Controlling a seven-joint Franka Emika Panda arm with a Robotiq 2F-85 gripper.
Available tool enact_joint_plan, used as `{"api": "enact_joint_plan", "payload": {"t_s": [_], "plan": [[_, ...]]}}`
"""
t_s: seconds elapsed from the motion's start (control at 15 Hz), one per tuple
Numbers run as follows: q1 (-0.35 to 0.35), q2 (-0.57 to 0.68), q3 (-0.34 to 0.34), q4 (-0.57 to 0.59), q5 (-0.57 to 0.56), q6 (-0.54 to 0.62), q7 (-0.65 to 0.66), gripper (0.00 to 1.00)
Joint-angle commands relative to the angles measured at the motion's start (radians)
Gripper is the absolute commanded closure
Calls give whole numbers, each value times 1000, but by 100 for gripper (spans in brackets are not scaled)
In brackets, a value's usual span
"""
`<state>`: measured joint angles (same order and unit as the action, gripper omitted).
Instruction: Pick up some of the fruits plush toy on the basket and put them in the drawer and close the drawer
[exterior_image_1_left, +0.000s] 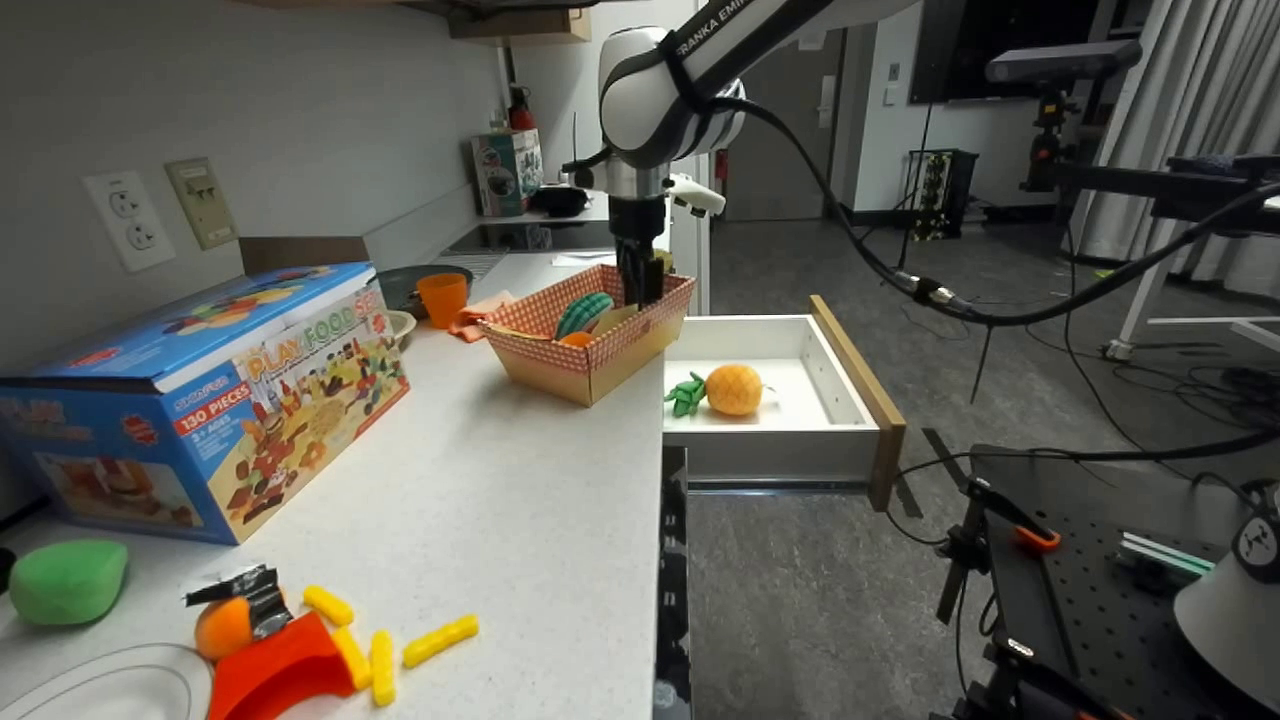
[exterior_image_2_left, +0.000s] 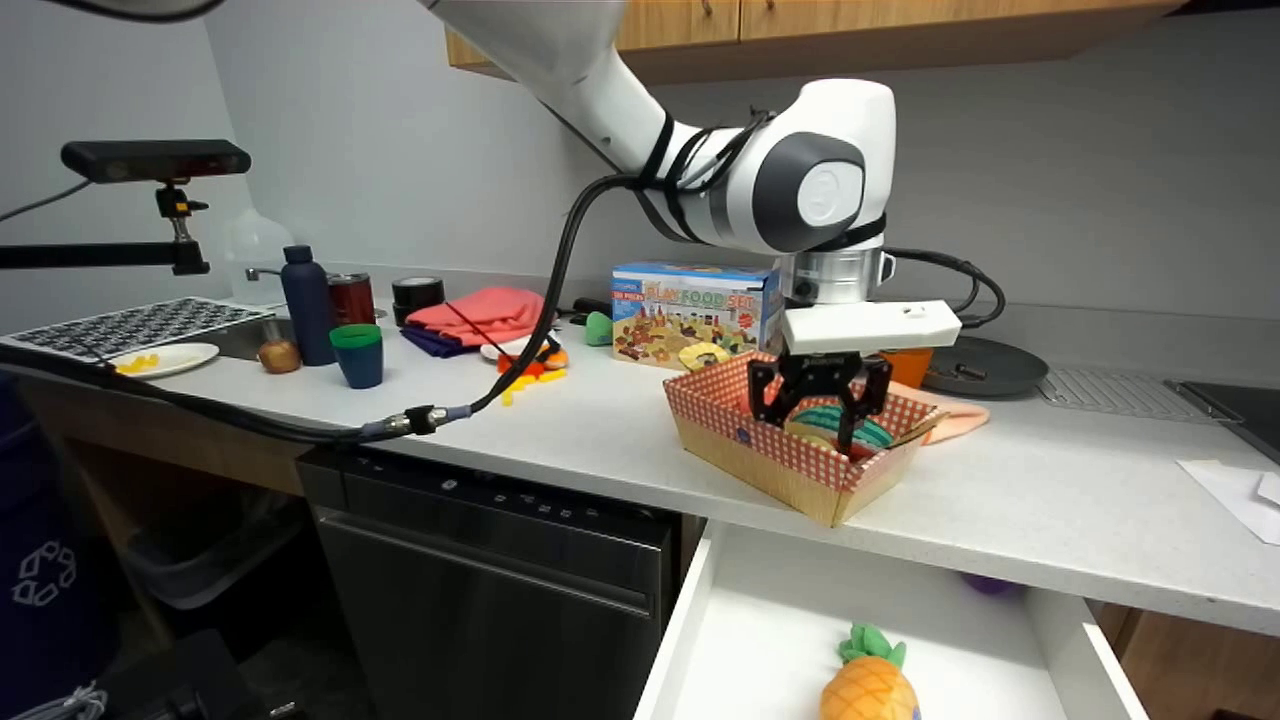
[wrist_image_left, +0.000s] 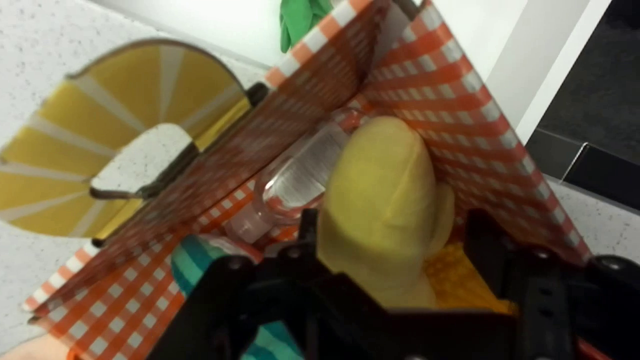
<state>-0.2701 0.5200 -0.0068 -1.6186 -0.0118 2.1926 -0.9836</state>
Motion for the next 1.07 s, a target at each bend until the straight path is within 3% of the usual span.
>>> {"api": "enact_joint_plan", "payload": {"t_s": [0.0, 0.33, 0.4, 1.0], "plan": [[6, 15, -4, 52, 15, -65, 14, 55], [5, 2, -2, 54, 19, -49, 17, 94], [6, 3, -3, 54, 15, -27, 15, 98], [8, 16, -7, 41, 0, 229, 28, 100]]}}
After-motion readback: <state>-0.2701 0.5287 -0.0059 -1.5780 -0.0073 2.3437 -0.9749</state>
